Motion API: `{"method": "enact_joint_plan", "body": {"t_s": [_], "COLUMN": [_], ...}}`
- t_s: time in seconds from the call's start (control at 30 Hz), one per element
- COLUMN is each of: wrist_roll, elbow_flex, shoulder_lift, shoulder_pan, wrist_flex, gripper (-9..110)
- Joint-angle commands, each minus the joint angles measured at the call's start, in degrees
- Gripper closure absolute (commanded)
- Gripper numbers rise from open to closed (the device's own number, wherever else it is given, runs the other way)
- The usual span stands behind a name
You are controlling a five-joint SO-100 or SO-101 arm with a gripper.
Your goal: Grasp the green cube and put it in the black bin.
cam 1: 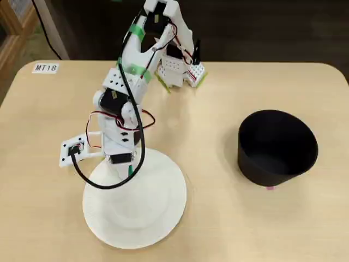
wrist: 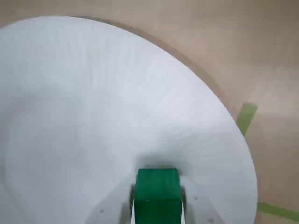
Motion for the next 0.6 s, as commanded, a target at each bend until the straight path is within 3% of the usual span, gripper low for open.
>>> {"method": "enact_joint_plan", "body": {"t_s": [0.0,0.23,0.57], "wrist_roll": [0.4,4.5,34.4], "elbow_flex": [-2.7,-2.7,-1.5], "shoulder_lift": [1.3,10.2,38.0], "shoulder_pan": [-0.1,-1.2,-12.7], "wrist_flex": [-0.4,-0.4,0.0], "gripper": [102,102,102]}}
